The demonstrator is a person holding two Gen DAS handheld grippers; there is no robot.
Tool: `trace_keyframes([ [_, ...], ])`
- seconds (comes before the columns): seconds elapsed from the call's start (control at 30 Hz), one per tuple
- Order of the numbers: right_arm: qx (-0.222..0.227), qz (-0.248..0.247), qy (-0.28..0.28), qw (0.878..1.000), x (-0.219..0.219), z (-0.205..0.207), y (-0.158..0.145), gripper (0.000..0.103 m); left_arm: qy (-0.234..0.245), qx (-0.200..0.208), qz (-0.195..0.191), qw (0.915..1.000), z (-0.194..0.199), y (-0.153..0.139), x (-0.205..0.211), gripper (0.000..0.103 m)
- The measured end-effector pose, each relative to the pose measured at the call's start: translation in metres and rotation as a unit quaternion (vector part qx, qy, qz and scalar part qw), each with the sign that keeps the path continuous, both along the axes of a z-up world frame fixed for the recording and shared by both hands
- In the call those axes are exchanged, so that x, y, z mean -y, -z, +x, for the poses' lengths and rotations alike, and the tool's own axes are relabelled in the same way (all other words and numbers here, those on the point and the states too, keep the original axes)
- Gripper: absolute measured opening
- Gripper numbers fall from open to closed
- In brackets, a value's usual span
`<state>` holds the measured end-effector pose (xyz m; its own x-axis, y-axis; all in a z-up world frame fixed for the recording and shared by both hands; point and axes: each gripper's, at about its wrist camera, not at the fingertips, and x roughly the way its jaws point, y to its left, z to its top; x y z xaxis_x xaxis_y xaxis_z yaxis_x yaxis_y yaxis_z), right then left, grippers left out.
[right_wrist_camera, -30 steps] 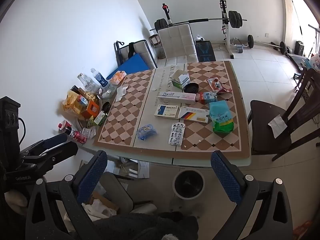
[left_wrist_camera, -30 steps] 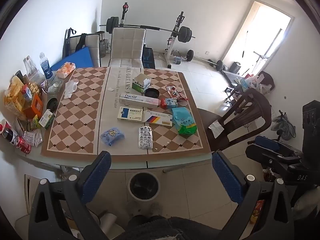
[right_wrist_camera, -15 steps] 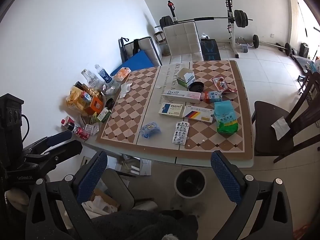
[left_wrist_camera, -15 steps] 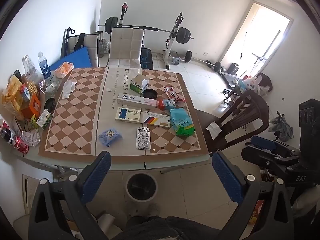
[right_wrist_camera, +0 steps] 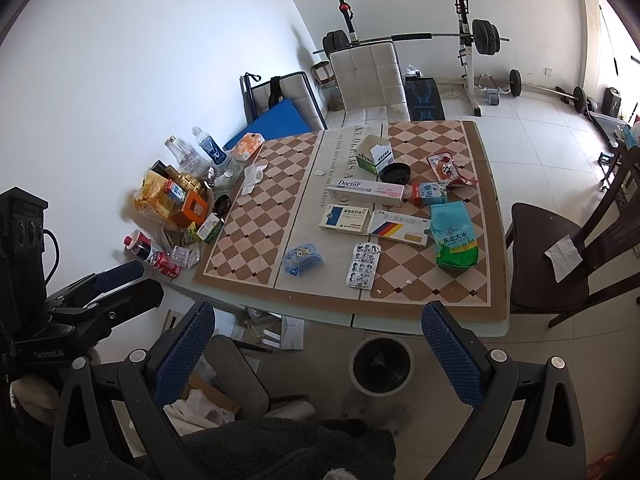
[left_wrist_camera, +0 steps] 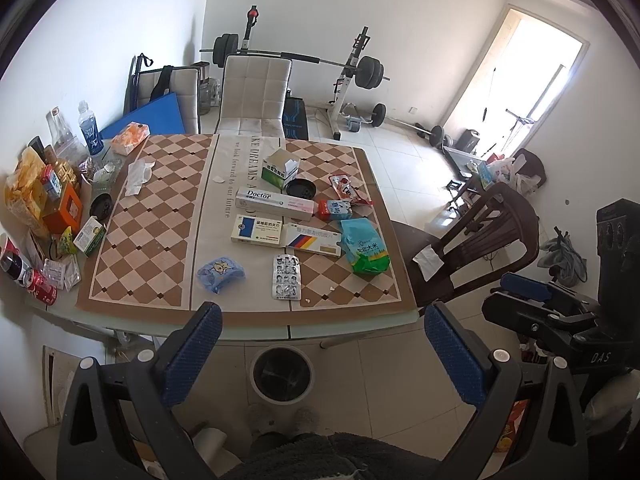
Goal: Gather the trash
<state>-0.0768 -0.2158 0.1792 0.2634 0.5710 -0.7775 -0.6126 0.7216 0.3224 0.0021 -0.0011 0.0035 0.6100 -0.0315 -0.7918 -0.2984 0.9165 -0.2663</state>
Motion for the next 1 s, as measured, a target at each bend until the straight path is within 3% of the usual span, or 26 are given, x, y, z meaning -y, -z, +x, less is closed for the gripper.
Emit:
trace_keyframes([
  [1.0, 0.002, 0.001, -0.002, 1.0, -0.0063, -0.0034, 0.0004, 0.103, -0.002, 0.002, 0.002, 1.0, 0.0004, 0.0004, -0.0016, 0.103],
])
